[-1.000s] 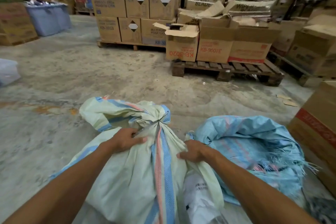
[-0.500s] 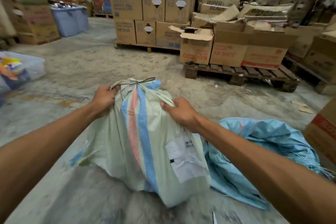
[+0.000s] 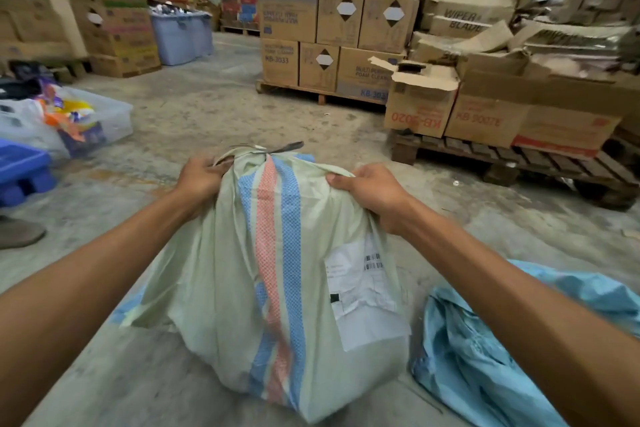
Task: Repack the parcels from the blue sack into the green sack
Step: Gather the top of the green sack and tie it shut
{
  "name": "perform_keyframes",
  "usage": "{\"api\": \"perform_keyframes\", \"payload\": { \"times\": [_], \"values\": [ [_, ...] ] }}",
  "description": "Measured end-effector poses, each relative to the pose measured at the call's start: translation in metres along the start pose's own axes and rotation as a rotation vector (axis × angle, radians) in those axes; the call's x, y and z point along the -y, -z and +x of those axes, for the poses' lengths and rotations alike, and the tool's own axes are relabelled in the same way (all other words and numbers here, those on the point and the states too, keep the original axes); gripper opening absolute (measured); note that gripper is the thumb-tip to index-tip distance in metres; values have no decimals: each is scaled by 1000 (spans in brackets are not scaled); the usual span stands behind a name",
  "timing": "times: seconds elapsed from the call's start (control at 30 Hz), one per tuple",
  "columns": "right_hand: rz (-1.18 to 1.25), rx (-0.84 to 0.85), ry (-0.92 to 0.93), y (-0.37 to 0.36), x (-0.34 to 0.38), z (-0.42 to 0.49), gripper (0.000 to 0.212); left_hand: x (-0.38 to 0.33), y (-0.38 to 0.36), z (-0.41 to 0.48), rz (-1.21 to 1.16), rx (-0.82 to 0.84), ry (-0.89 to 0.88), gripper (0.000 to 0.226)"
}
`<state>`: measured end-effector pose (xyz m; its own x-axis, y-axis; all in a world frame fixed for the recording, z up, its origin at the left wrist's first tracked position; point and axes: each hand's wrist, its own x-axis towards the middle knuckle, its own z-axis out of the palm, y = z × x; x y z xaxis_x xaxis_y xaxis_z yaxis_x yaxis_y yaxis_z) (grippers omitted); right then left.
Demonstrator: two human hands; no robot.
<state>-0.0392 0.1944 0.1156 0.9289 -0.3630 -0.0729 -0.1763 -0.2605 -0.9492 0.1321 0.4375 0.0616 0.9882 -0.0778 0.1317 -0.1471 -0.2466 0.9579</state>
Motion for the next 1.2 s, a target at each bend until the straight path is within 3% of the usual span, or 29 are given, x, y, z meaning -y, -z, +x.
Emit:
{"api": "perform_keyframes", "payload": {
  "times": [0.1,0.2,0.3,0.37,0.43,0.5,0.63,0.7,0.8,0.87,0.97,1.03,1.1,1.2],
  "values": [
    [74,77,-107,-27,0,36,23,20,10,22,-44,-91,89,29],
    [260,332,-266,-33,-13,63,26,34,5,36,43,-135,98,35],
    [347,549,-265,-24,-55,87,41,52,-10,33,81,68,131,38],
    [279,470,-255,-18,-93,97,45,71,-20,32,138,241,167,62],
    [102,275,-240,-15,-133,101,39,87,-29,36,512,307,130,82],
    [-75,153,-212,-17,-167,98,37,98,-44,38,807,310,76,83],
    [-497,61,4,-30,-195,89,42,70,-63,31,1084,481,38,100],
    [-598,-12,219,-30,-190,83,46,33,-66,21,1244,456,-114,100],
    [-707,-62,614,-18,-173,67,44,-22,-80,-21,1053,508,-379,85],
    [-685,-13,731,-9,-162,51,36,-25,-88,-57,963,663,-381,83],
    [-669,220,572,4,-166,21,29,7,-96,-111,1027,962,-241,99],
    [-802,417,431,7,-184,6,43,41,-97,-136,1105,1089,-191,114],
    [-890,563,251,10,-205,-4,57,74,-97,-149,1128,1119,-137,126],
    [-873,621,125,10,-220,-9,72,104,-102,-145,1101,1099,-91,135]
  ]
}}
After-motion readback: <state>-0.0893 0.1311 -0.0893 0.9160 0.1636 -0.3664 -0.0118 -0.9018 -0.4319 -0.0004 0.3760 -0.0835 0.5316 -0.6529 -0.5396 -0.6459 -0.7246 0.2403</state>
